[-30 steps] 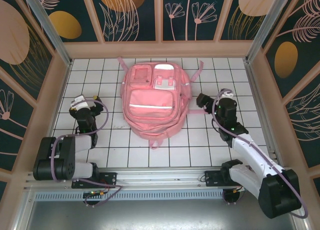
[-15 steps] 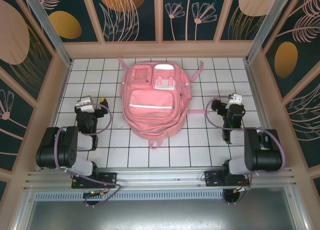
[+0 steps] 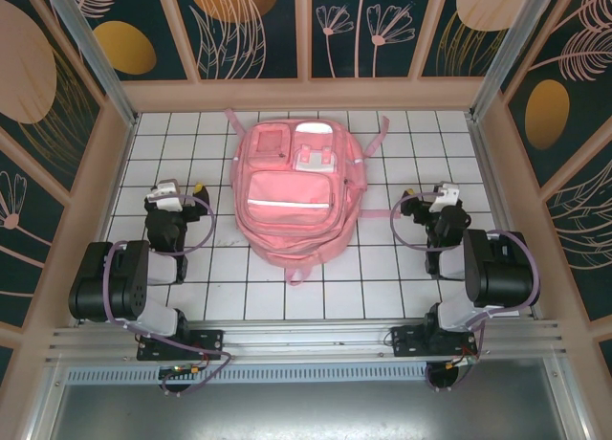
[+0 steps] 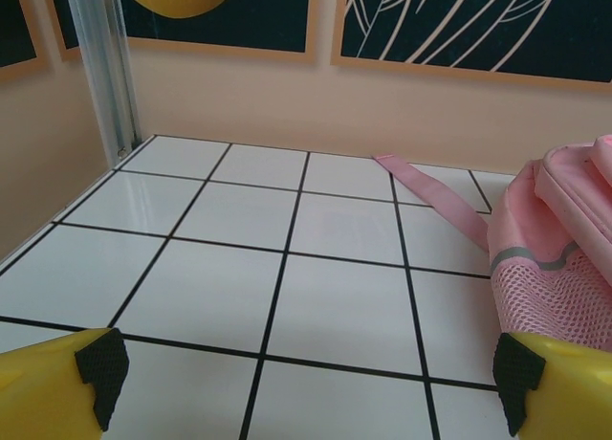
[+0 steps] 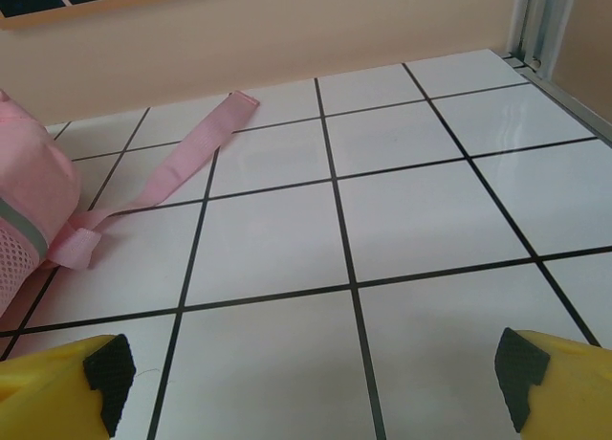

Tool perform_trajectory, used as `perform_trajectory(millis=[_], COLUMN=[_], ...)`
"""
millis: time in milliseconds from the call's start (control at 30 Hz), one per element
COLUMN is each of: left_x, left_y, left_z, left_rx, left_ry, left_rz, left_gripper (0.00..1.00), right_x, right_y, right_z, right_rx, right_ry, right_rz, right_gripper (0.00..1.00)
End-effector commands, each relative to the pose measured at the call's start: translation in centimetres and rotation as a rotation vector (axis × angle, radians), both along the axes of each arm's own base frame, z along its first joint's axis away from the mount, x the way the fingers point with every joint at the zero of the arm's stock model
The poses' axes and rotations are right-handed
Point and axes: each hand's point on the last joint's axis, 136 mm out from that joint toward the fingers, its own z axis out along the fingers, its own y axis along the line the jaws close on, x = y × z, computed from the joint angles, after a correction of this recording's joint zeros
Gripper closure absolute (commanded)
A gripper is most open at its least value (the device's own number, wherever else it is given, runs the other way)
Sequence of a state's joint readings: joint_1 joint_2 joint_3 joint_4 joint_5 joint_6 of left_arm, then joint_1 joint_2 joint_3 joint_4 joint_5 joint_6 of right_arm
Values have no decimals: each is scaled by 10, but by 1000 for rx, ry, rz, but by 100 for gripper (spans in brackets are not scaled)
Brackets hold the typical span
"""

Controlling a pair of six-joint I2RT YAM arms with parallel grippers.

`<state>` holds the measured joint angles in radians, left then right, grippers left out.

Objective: Pack the student bag

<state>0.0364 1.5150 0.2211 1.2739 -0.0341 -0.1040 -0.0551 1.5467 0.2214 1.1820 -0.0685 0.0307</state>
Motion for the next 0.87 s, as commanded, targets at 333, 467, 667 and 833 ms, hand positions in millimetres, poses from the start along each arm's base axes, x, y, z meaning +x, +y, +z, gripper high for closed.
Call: perform_trajectory(millis=[333, 467, 667, 833], left_x=[3, 3, 4, 3], left_y=[-3, -3, -3, -3], left_z=[4, 4, 3, 3], left_rx=[19, 18, 20, 23], left_ry=[-12, -12, -5, -8], left_rz=[-11, -11, -10, -8], left_gripper=[1, 1, 1, 1], right_x=[7, 7, 7, 8], right_y=[1, 1, 1, 1], right_z=[22, 21, 21, 22], right_rx=[-28, -26, -27, -27], right_ry=[-78, -77, -76, -77], right_rz=[-3, -1, -1, -1], right_gripper=[1, 1, 1, 1])
